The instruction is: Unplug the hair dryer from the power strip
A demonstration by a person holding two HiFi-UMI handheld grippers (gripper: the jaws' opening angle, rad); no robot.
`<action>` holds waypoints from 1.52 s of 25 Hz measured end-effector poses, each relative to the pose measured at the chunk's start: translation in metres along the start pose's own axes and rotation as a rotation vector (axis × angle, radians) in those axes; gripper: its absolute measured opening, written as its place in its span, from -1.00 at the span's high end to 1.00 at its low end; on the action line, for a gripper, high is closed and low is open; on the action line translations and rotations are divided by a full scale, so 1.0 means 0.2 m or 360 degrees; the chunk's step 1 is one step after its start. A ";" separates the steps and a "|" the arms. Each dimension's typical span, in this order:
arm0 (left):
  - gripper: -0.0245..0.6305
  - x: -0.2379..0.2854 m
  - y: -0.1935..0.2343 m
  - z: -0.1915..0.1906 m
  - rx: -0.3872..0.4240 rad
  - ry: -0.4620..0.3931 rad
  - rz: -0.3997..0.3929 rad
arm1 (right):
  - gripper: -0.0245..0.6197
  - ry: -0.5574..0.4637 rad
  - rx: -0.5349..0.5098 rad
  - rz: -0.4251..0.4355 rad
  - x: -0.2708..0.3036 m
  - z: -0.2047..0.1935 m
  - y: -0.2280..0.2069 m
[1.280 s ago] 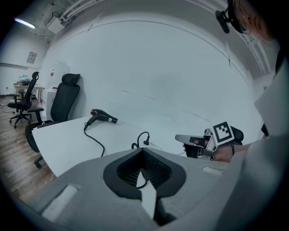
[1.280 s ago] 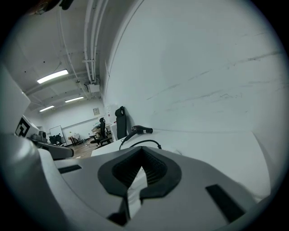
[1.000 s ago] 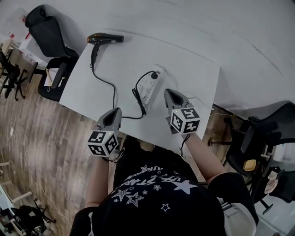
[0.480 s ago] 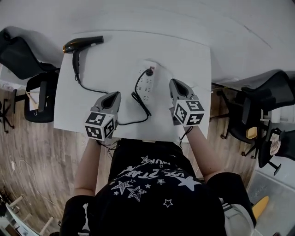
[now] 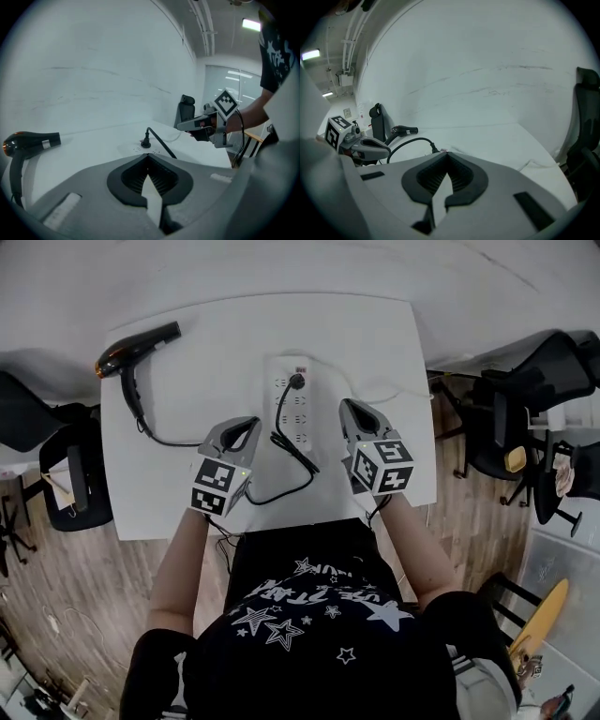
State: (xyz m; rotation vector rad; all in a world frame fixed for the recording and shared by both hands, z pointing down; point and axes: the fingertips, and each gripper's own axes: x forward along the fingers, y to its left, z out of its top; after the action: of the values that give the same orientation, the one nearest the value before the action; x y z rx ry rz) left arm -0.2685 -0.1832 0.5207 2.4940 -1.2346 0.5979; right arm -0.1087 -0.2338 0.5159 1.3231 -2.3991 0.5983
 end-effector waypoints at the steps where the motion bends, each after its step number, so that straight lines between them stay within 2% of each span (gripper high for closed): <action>1: 0.90 0.02 0.00 0.00 0.0014 0.0001 -0.0032 | 0.90 0.0009 -0.0002 -0.0009 0.00 -0.01 0.00; 8: 0.91 0.16 -0.09 -0.03 0.0093 0.0007 -0.0324 | 0.90 0.0033 0.0026 -0.0061 0.03 -0.05 0.02; 14: 0.91 0.24 -0.11 0.00 0.0136 -0.0044 -0.0442 | 0.90 0.0091 -0.0029 0.0008 0.11 -0.06 0.07; 26: 0.90 0.37 -0.09 -0.11 0.0088 0.0096 -0.0449 | 0.90 0.0206 -0.0140 0.0127 0.24 -0.06 0.08; 34: 0.90 0.40 -0.09 -0.11 -0.0082 0.0254 -0.0530 | 0.90 0.0240 -0.0370 0.0296 0.33 -0.03 0.14; 38: 0.90 0.41 -0.08 -0.11 -0.0191 0.0285 -0.0515 | 0.90 0.0271 -0.0464 0.0372 0.37 -0.04 0.18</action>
State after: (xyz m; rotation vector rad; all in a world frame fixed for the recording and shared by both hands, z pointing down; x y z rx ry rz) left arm -0.2169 -0.2204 0.5791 2.4071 -0.7579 0.6255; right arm -0.1772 -0.2658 0.5516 0.8468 -2.4040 0.3829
